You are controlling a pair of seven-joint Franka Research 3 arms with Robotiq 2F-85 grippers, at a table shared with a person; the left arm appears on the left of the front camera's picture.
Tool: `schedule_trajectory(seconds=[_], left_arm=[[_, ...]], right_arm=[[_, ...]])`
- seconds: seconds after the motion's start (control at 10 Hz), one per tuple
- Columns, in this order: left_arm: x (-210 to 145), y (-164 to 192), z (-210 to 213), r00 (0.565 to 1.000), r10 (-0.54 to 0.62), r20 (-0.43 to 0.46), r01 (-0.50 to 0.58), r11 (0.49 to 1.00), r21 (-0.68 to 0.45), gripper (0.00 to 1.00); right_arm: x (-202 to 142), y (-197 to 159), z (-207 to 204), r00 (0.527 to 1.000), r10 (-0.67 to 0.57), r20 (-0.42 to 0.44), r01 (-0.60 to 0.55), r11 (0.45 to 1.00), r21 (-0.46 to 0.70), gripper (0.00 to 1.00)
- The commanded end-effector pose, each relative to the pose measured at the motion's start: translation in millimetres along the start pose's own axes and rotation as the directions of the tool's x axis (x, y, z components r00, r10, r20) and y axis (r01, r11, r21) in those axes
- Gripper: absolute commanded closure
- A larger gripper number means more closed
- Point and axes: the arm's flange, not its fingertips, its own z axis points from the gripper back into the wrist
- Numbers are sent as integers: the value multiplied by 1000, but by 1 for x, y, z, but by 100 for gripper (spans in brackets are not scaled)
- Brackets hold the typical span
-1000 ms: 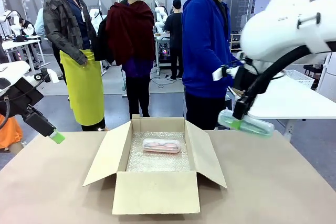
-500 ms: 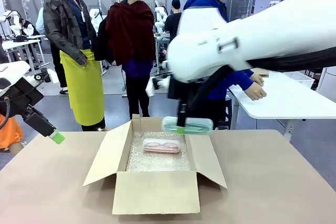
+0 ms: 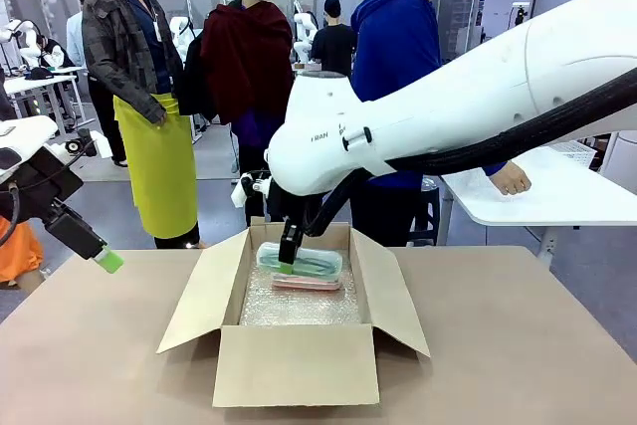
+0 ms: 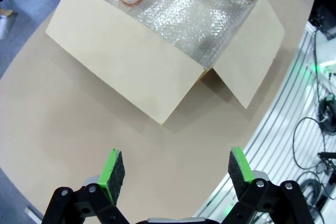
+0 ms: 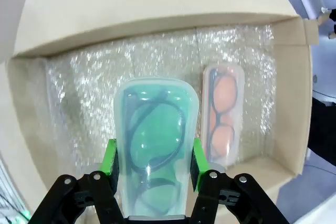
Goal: Pack the glasses set securely to prepare it for shipping.
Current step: Put the Glasses case from the right side of the table into the Package Box.
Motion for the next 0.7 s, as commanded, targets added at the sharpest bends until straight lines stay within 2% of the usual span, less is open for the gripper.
schedule_trajectory(seconds=[0.0,0.3,0.5,0.6], left_arm=[[-1,0,1,1000,-7,14,8,1000,-23,0],[-1,0,1,1000,-7,14,8,1000,-23,0],[-1,0,1,1000,-7,14,8,1000,-23,0],[-1,0,1,1000,-7,14,8,1000,-23,0]], right_arm=[[-8,18,-16,996,-6,92,6,1000,1,84],[-28,19,-75,997,71,11,-72,994,77,84],[-31,18,-85,997,72,-41,-68,993,97,84],[-27,18,-79,996,82,-31,-79,993,89,0]])
